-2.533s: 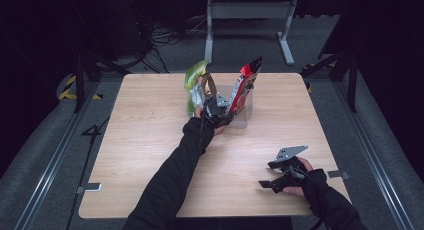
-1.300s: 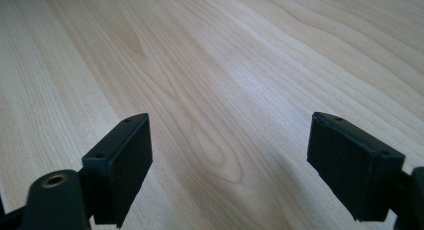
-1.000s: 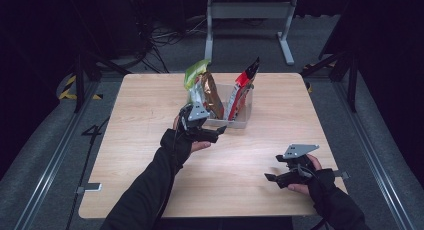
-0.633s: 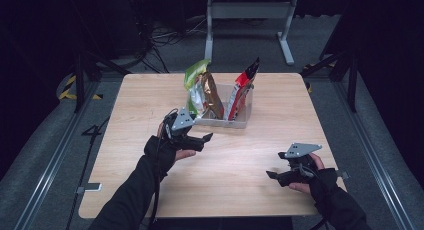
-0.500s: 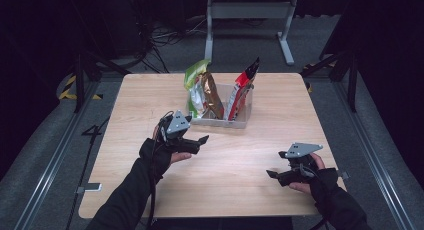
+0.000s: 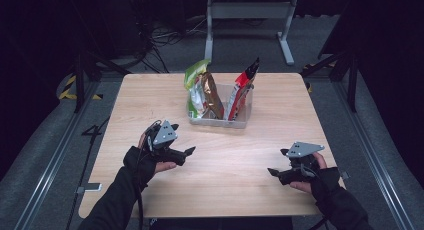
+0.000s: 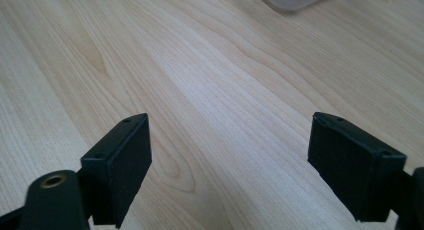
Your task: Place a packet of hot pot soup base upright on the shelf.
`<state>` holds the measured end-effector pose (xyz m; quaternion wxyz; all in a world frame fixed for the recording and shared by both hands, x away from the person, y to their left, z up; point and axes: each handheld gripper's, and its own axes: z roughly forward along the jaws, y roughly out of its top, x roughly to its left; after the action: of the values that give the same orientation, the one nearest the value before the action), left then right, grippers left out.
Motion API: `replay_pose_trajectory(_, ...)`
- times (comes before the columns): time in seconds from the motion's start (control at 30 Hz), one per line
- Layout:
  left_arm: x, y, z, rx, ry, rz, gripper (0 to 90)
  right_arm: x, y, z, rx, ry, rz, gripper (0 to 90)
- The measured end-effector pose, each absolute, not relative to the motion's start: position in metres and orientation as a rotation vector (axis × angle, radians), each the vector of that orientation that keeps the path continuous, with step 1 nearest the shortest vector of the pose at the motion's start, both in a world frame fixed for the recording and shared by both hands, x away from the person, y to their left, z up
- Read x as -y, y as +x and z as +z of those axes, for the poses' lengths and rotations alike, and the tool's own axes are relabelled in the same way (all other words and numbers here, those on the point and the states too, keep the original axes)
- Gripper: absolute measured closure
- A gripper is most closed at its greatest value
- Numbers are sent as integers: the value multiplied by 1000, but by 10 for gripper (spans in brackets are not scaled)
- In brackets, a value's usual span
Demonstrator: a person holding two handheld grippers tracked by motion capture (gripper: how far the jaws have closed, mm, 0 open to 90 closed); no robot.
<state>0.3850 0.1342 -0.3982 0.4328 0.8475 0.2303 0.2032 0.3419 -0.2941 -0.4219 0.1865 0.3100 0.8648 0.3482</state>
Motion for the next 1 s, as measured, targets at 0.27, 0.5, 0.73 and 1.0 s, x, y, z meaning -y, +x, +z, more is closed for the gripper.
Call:
replay_pose_trajectory(0.27,-155,373,-405,-594,2156,546,75,290,339,-425,-2427,829,916,177)
replay_pose_trajectory(0.5,-175,366,-415,-616,2205,577,76,293,336,-425,-2405,806,905,171)
replay_pose_trajectory(0.73,-200,358,-424,-671,2194,577,79,300,334,-424,-2369,807,912,163)
replay_pose_trajectory(1.0,-218,350,-435,-708,2201,570,82,310,331,-426,-2332,820,910,160)
